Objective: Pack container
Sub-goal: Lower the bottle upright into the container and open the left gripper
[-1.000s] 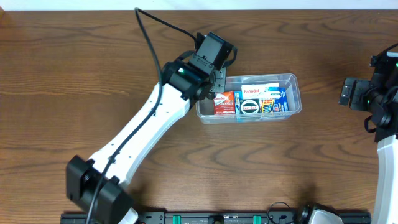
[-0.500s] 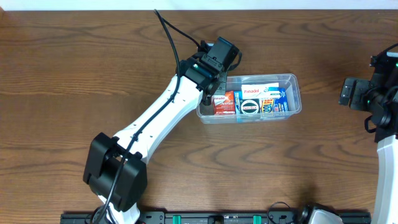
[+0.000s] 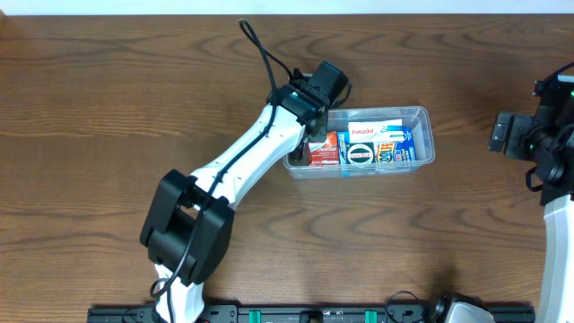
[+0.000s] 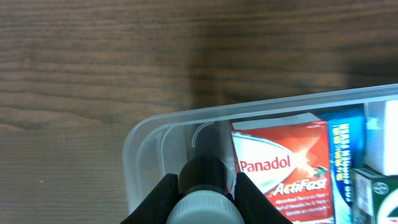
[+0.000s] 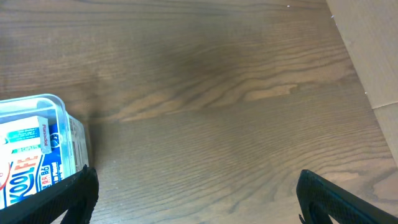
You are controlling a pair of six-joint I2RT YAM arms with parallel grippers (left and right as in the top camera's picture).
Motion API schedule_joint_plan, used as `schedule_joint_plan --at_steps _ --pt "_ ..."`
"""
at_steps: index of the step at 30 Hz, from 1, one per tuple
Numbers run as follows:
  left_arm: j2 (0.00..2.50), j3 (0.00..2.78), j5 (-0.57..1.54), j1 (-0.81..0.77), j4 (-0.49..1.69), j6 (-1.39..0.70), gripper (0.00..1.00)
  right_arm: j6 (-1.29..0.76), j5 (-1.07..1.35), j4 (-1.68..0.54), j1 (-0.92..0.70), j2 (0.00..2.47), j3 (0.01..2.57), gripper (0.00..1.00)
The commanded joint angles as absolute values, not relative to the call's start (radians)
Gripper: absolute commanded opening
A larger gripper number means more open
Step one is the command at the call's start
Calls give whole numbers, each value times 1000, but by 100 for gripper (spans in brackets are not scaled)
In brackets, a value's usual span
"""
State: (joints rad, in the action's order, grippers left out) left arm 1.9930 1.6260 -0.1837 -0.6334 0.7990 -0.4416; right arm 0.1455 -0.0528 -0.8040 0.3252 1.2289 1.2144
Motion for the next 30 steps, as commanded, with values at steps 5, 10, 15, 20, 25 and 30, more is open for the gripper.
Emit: schedule_joint_plan --at_steps 5,10,15,20,25,30 --pt "2020 1625 -204 -634 795 -447 29 135 -52 -805 334 1227 1222 99" --pt "2020 1625 -203 -634 788 -447 33 135 -52 -805 334 1227 1222 99" --pt "2020 1625 -203 -634 792 -446 56 135 -52 -805 334 1227 1222 99" --pt "2017 1625 -203 -634 803 -447 56 135 -52 -805 334 1227 1222 99" --pt "1978 1625 -203 -634 804 -446 56 135 -52 -805 334 1227 1222 99" --pt "1893 1625 -204 -634 803 -442 57 135 -52 -805 334 1227 1222 99"
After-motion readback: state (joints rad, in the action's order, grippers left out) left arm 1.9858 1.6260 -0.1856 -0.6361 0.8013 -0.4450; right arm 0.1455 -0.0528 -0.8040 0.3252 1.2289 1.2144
